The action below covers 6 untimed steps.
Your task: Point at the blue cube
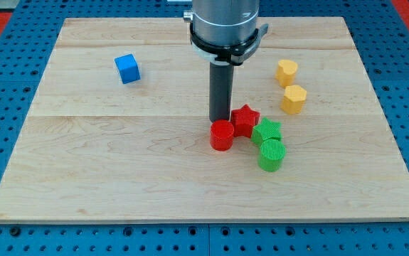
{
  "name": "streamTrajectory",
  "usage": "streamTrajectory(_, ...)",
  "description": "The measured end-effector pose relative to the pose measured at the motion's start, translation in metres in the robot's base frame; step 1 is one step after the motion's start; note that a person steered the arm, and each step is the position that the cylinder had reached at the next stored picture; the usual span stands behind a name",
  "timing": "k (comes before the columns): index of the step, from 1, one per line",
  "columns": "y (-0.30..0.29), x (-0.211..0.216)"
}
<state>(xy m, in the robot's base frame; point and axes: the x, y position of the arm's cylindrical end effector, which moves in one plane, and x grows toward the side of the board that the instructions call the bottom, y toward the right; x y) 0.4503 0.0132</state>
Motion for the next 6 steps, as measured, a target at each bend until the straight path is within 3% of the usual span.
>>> streamTrajectory(1, -0.032, 0.004)
streamTrajectory(4, 0.011, 0.041)
streamTrajectory(5, -0.005, 0.041)
streamTrajectory(6, -0.061, 0.039)
